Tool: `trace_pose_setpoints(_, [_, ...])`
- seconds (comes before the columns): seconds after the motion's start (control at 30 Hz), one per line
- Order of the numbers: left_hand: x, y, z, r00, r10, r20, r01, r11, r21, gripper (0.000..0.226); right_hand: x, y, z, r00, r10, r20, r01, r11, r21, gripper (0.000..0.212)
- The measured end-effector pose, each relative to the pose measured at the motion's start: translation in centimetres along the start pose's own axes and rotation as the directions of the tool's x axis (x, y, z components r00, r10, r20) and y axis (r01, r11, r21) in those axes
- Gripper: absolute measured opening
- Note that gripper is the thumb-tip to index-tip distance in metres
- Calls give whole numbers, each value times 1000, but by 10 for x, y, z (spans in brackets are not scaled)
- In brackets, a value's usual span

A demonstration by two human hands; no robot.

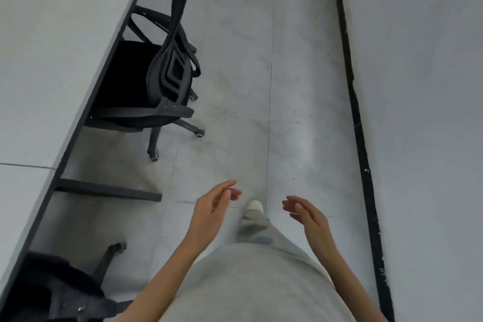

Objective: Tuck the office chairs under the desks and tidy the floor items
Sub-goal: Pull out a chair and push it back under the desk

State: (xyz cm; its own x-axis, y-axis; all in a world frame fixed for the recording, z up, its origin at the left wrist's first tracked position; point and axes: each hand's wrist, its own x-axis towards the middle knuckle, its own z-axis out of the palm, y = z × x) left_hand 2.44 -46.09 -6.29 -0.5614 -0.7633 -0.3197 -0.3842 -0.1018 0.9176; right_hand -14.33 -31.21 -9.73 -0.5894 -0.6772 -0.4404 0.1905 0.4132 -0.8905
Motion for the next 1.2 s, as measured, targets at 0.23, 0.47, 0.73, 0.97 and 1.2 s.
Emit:
trace_pose_setpoints(0.23, [71,9,-13,974,-138,-182,137,990,-16,36,161,-132,3,966,-214,147,221,975,-36,29])
trace_pose_setpoints(0.47, [222,40,-7,954,-159,-254,152,987,-49,34,295,-186,5,957,-205,204,230,967,-112,29])
trace_pose_setpoints(0.73, [428,139,-19,949,-26,-315,-11,993,-116,32,424,-214,-29,984,-41,175,80,972,-222,28])
trace_pose_setpoints(0.97, [494,184,-50,825,-76,-559,-20,986,-164,29,548,-290,-2,923,-43,382,180,926,-332,29])
trace_pose_setpoints(1.2, [500,187,-68,360,-19,-933,262,962,82,31,655,-393,124,425,-90,901,716,642,-274,22])
